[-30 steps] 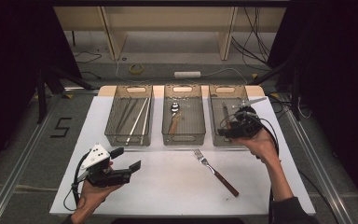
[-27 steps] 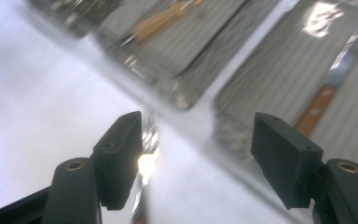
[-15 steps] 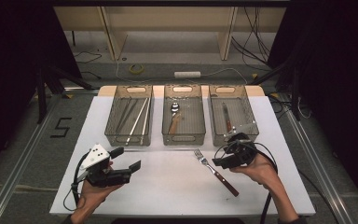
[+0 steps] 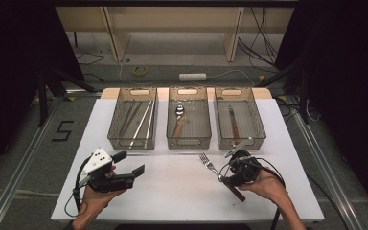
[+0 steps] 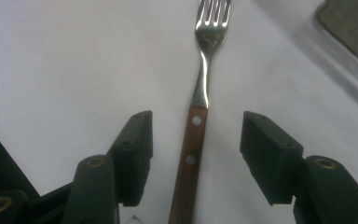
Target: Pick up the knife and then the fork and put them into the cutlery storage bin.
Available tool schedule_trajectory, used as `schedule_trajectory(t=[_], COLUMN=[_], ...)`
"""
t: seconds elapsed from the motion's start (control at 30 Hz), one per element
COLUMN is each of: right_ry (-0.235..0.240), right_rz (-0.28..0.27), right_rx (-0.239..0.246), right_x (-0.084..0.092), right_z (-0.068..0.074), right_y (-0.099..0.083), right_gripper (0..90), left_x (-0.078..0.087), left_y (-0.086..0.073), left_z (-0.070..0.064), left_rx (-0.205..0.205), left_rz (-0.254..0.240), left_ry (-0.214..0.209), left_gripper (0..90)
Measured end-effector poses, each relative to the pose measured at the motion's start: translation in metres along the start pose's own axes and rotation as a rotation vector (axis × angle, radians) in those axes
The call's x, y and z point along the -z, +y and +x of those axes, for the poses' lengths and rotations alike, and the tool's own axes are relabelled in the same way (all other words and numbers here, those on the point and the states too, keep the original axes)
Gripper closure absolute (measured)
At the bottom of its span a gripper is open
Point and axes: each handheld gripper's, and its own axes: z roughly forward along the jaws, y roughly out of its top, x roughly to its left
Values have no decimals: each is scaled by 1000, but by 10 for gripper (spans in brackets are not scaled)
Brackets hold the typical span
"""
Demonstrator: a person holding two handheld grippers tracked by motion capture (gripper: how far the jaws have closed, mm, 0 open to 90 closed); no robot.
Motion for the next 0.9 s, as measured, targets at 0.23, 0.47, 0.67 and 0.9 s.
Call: schedule_trajectory(t=[0.23,0.47,0.67,0.9], right_ry=[3,-13,-20,-43], right_rz=[38,60,77,107], right_rx=[2,-1,-8,20], right_x=[-8,-14,-18,-26], right_z=[1,2,2,6], right_y=[-8,-12,-13,-14], right_gripper=[557,630,657,709], left_x=[0,0,0,0], left_y=[0,0,0,0], left_z=[0,0,-1,-1], left_rx=[0,0,-1,-3], left_rz=[0,1,2,2], left_ry=[1,1,2,0], left_gripper=[158,158,158,158])
